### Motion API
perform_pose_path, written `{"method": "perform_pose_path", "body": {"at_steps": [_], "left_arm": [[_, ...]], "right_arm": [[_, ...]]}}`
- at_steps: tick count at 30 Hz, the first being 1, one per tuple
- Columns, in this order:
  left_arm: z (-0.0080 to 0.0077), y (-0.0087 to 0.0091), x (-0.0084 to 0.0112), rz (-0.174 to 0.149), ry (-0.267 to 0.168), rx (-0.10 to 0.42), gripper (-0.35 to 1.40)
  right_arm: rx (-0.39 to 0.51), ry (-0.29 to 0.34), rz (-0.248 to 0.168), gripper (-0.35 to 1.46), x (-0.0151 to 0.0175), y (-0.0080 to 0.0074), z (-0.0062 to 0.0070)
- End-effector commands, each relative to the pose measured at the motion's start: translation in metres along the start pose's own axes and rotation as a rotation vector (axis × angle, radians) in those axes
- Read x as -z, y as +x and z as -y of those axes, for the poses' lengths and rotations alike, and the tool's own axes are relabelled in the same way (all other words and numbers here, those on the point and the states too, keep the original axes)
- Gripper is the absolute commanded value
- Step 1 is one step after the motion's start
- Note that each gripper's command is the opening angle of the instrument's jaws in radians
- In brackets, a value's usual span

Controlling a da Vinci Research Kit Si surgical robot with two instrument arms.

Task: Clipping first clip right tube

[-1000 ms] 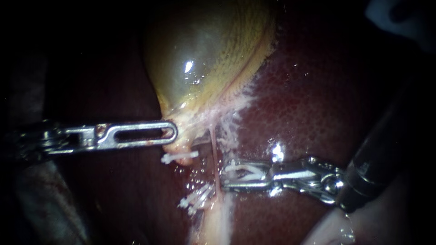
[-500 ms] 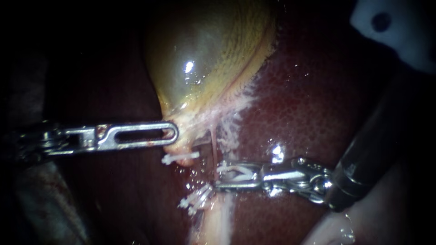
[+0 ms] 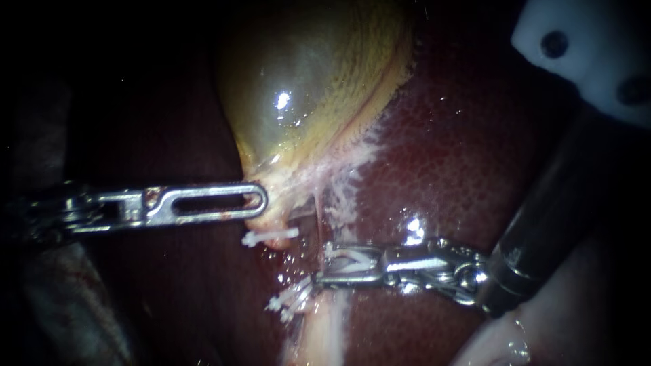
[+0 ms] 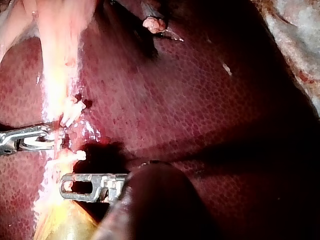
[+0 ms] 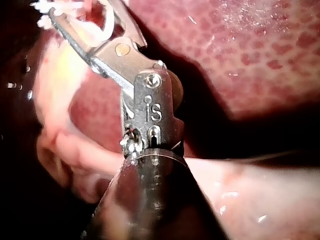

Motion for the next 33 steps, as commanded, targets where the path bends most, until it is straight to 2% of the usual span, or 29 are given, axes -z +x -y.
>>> {"method": "perform_pose_path", "body": {"at_steps": [1,11,20,22,33], "left_arm": [[0.0,0.0,0.0,0.0,0.0,0.0,-0.35],[-0.0001,0.0,-0.0001,0.001,-0.001,-0.001,-0.35],[-0.0001,0.0,-0.0002,0.001,-0.001,-0.001,-0.35],[-0.0001,0.0,-0.0002,0.001,-0.001,-0.001,-0.35],[-0.0001,0.0,-0.0003,0.001,-0.001,-0.001,-0.35]], "right_arm": [[0.0,0.001,0.0,0.47,0.0001,0.0001,-0.0001],[0.001,0.001,0.003,0.47,-0.0004,-0.0001,-0.0002],[0.009,0.014,0.034,0.44,-0.0017,-0.001,0.0],[0.005,0.012,0.047,0.42,-0.0018,-0.0012,0.0],[-0.009,0.018,0.06,0.26,-0.0021,-0.0017,0.0]]}}
